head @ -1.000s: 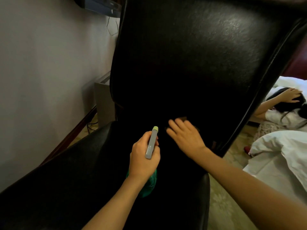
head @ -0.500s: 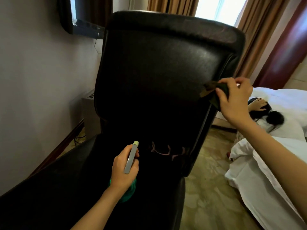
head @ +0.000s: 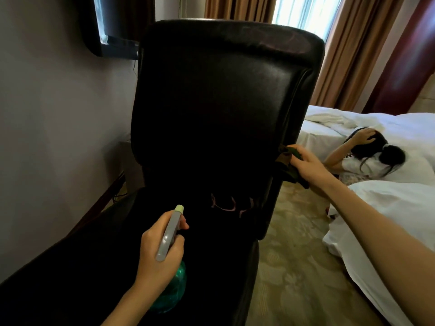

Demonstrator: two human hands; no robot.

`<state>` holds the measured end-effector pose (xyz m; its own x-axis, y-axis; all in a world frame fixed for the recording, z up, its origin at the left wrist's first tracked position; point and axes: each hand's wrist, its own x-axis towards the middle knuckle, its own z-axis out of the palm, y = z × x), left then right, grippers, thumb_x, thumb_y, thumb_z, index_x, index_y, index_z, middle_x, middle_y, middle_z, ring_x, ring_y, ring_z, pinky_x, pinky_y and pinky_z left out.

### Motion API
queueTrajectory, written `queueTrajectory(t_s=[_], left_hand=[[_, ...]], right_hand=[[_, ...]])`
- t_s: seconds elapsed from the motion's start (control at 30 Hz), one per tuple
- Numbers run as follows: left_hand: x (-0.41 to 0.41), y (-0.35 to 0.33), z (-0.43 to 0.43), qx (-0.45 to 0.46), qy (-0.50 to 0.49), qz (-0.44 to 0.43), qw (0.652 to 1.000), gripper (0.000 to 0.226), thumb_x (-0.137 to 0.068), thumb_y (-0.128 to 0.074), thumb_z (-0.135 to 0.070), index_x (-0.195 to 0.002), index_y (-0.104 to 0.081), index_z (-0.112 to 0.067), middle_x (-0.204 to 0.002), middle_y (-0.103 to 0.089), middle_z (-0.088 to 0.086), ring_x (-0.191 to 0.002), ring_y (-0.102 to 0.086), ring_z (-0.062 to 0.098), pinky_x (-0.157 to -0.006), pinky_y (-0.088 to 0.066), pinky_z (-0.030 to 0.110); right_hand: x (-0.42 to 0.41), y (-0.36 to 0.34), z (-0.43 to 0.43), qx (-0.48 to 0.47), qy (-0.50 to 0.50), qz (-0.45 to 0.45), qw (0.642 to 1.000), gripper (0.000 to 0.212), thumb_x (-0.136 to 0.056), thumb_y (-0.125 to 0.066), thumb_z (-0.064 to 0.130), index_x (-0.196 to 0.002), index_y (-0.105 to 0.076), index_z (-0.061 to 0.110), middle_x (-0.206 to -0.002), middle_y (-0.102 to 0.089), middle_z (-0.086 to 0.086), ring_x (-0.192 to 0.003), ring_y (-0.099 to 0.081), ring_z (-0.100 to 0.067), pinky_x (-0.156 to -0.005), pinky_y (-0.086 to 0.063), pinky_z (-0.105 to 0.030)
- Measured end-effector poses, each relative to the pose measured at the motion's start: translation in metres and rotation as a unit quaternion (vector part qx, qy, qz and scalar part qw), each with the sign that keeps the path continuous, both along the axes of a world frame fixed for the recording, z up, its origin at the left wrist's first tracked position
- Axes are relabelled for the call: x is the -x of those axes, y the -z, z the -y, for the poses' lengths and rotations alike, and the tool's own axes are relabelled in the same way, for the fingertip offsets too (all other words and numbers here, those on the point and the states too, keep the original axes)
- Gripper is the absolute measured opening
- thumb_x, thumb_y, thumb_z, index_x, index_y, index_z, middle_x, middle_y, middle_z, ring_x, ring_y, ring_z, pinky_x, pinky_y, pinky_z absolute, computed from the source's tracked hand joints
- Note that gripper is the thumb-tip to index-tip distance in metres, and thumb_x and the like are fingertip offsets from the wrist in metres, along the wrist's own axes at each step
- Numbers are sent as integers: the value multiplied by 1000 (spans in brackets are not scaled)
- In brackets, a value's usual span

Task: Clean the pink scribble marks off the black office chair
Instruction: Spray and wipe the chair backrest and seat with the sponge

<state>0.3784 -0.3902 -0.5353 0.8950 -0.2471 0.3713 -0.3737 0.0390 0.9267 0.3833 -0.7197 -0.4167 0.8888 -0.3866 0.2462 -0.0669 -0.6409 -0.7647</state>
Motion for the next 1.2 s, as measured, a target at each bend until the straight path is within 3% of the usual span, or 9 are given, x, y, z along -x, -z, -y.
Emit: queueTrajectory(t_s=[0.13,0.4,0.6,0.67,0.8,0.87,0.93,1.07,1.2], left_hand=[[8,3,1,-29,4,24,999,35,-86,-51,17,-85,-57,-17,-67,-55,-5,-42,-32,9,-45,-27,14],[47,0,-5,-50,14,43,998,29,-82,-51,20,-83,-56,-8,-63,-54,-7,-40,-34,6,-43,-27,12],[76,5,-13,-68,-1,78,995,33,-77,-54,22,-83,-59,-10,-66,-56,-3,-49,-49,6,-47,-35,9],[80,9,-14,-71,-4,74,995,31,-77,-54,21,-83,-59,-9,-66,-55,-4,-51,-50,6,-48,-35,9],[80,23,-19,-75,-27,64,995,31,-78,-54,11,-86,-60,-18,-73,-58,-7,-56,-53,11,-51,-37,10],[77,26,-23,-69,-38,61,995,33,-76,-52,2,-86,-59,-28,-80,-59,-3,-59,-55,15,-51,-38,11],[70,29,-26,-81,-33,53,995,34,-77,-53,11,-83,-60,-22,-79,-58,1,-59,-53,19,-50,-37,11],[66,32,-30,-99,-24,61,993,20,-75,-49,6,-78,-58,-12,-66,-55,4,-58,-51,19,-50,-36,11],[69,32,-28,-103,-15,62,993,24,-74,-49,13,-77,-57,-9,-66,-55,12,-61,-51,23,-49,-37,19]], right_hand=[[10,-2,-6,-20,-7,18,1000,17,-100,-39,5,-111,-52,10,-83,-55,0,-62,-58,3,-53,-41,-6],[56,13,-23,24,23,86,996,11,-99,-46,10,-100,-56,15,-90,-56,-4,-81,-55,-16,-70,-45,-22],[90,33,-24,139,93,89,982,22,-88,-46,39,-97,-62,27,-101,-61,-6,-97,-56,-30,-87,-45,-56],[102,37,-32,174,122,104,972,34,-86,-42,45,-99,-64,23,-100,-62,-5,-97,-56,-32,-87,-45,-54],[141,60,-75,277,230,223,906,22,-90,-56,21,-105,-63,6,-114,-52,-21,-105,-41,-33,-87,-27,-21],[150,87,-87,372,251,253,857,19,-87,-60,8,-105,-63,2,-116,-50,-23,-104,-37,-33,-87,-32,-28],[147,121,-81,435,242,239,834,25,-85,-59,3,-110,-60,0,-123,-48,-17,-104,-38,-34,-86,-39,-38],[141,176,-73,472,250,229,813,47,-75,-67,-8,-117,-49,1,-128,-40,-7,-100,-39,-31,-84,-40,-36],[149,229,-64,528,204,145,812,63,-66,-78,-8,-120,-47,3,-127,-42,-8,-99,-41,-31,-66,-50,-39]])
